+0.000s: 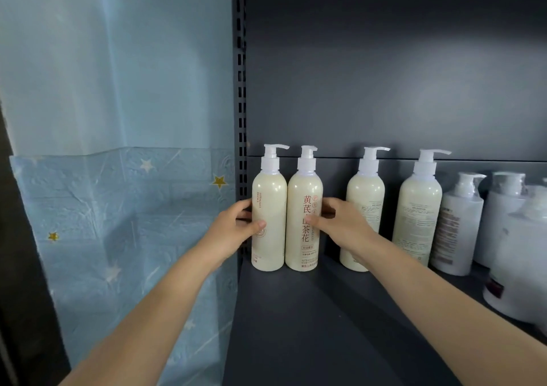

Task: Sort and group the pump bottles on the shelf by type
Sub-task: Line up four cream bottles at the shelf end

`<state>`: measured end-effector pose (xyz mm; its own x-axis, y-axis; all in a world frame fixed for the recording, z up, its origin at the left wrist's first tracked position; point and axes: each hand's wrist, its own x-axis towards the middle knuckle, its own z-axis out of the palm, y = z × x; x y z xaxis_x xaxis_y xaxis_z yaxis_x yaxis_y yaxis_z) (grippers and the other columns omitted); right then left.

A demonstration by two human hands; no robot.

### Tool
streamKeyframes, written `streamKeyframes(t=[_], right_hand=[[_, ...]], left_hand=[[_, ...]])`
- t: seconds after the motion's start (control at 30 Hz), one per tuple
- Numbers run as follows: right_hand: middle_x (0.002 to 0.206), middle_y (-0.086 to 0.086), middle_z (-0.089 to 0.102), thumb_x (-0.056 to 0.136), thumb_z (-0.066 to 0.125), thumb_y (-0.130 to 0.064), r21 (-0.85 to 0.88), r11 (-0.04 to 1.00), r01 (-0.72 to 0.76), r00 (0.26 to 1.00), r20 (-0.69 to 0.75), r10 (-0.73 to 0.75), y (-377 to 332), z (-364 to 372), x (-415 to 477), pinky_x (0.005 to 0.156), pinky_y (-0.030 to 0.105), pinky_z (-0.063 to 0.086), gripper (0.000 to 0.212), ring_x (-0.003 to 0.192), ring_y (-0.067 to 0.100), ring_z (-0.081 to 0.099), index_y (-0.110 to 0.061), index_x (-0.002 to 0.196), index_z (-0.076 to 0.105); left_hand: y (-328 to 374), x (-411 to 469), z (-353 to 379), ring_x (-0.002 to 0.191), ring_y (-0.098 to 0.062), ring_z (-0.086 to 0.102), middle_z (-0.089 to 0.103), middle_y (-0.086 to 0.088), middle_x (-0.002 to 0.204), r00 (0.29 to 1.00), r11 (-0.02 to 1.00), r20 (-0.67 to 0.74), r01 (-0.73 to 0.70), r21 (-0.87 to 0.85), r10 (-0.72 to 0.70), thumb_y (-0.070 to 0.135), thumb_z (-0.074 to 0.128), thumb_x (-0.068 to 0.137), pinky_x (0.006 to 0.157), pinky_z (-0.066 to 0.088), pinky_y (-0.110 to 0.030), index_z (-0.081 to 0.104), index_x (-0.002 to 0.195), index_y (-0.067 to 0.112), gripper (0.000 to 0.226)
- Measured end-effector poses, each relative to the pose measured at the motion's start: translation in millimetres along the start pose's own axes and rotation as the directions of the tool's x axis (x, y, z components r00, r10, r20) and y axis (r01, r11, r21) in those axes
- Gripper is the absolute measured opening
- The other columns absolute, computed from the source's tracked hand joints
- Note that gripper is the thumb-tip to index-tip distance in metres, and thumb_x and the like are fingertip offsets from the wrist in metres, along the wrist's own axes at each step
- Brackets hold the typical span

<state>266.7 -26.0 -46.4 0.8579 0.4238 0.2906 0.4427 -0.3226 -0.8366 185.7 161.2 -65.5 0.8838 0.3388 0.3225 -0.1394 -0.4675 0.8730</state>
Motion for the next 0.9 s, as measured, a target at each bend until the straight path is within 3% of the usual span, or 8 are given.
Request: streamKeyframes(t=[0.13, 0.27, 0.37, 0.5, 0.6, 0.67, 0.9], right_hand=[[0.107, 0.0, 0.061, 0.079, 0.073, -0.025, -0.048, 0.999, -0.004, 0.992, -0.127, -0.002, -1.7, 10.2, -0.7, 0.082, 0.028, 0.05, 0.046, 0.095, 0.013, 0.059, -0.009, 0.117, 0.052], [0.106, 0.004, 0.06, 0.072, 0.079, -0.029, -0.068, 0.998, -0.014, 0.98, -0.199, 0.0, -3.5, 14.6, -1.1, 0.078, 0.031, 0.051, 0.055, 0.097, 0.019, 0.061, -0.009, 0.112, 0.047], [0.107, 0.003, 0.061, 0.072, 0.079, -0.028, -0.082, 0.997, -0.011, 0.987, -0.162, -0.002, -4.5, 11.6, -0.6, 0.074, 0.027, 0.047, 0.058, 0.097, 0.018, 0.061, -0.009, 0.118, 0.048], [0.105, -0.001, 0.064, 0.077, 0.075, -0.024, -0.065, 0.998, -0.012, 0.998, -0.066, 0.008, -3.8, 1.0, 1.7, 0.082, 0.031, 0.051, 0.045, 0.098, 0.016, 0.062, -0.013, 0.116, 0.054], [0.101, -0.003, 0.066, 0.078, 0.074, -0.02, -0.055, 0.998, -0.019, 1.0, 0.016, 0.02, -2.3, -8.4, 5.6, 0.091, 0.039, 0.053, 0.033, 0.099, 0.018, 0.064, -0.018, 0.107, 0.058], [0.102, 0.0, 0.067, 0.079, 0.074, -0.018, -0.033, 0.999, -0.027, 0.998, 0.049, 0.029, -1.8, -11.5, 6.5, 0.092, 0.041, 0.053, 0.031, 0.098, 0.018, 0.065, -0.018, 0.106, 0.059], [0.106, 0.0, 0.066, 0.077, 0.076, -0.022, -0.082, 0.996, -0.02, 1.0, 0.018, 0.022, 0.0, -11.5, 8.0, 0.092, 0.042, 0.052, 0.043, 0.101, 0.018, 0.063, -0.013, 0.114, 0.057]], left_hand=[[-3.6, -1.8, 10.4, 0.094, -0.012, 0.058, 0.057, 0.003, 0.11, 0.993, 0.999, -0.107, -0.048, -0.009, 0.046, 0.018, 0.067, 0.083, 0.076, 0.044, -0.02, 0.045, 0.126, 0.016, 0.048], [-6.7, -2.4, 21.9, 0.093, -0.016, 0.059, 0.056, 0.003, 0.104, 0.972, 0.996, -0.227, -0.043, 0.081, 0.061, 0.028, 0.075, 0.076, 0.08, 0.049, -0.031, 0.041, 0.109, 0.02, 0.049], [-5.1, 3.2, 16.0, 0.102, -0.02, 0.058, 0.057, -0.003, 0.113, 0.992, 0.99, -0.124, 0.004, 0.141, 0.013, 0.031, 0.074, 0.075, 0.089, 0.051, -0.039, 0.045, 0.123, 0.017, 0.058], [0.6, 3.7, -2.4, 0.101, -0.016, 0.058, 0.061, 0.007, 0.1, 0.99, 0.999, 0.131, 0.05, 0.009, -0.051, 0.017, 0.06, 0.089, 0.08, 0.051, -0.023, 0.055, 0.122, 0.014, 0.033], [-3.4, 2.2, -1.5, 0.1, -0.016, 0.058, 0.058, 0.006, 0.1, 0.995, 0.998, 0.086, 0.039, 0.051, -0.044, 0.022, 0.065, 0.086, 0.088, 0.051, -0.032, 0.051, 0.117, 0.018, 0.034], [-6.5, 0.3, 6.1, 0.1, -0.015, 0.059, 0.058, 0.006, 0.104, 0.999, 0.997, 0.029, 0.022, 0.073, -0.025, 0.026, 0.068, 0.082, 0.087, 0.05, -0.031, 0.047, 0.109, 0.02, 0.035], [-2.0, -3.5, 22.1, 0.098, -0.017, 0.058, 0.058, 0.001, 0.107, 0.994, 0.984, -0.089, -0.04, 0.176, 0.057, 0.029, 0.069, 0.081, 0.083, 0.05, -0.032, 0.04, 0.102, 0.015, 0.038]])
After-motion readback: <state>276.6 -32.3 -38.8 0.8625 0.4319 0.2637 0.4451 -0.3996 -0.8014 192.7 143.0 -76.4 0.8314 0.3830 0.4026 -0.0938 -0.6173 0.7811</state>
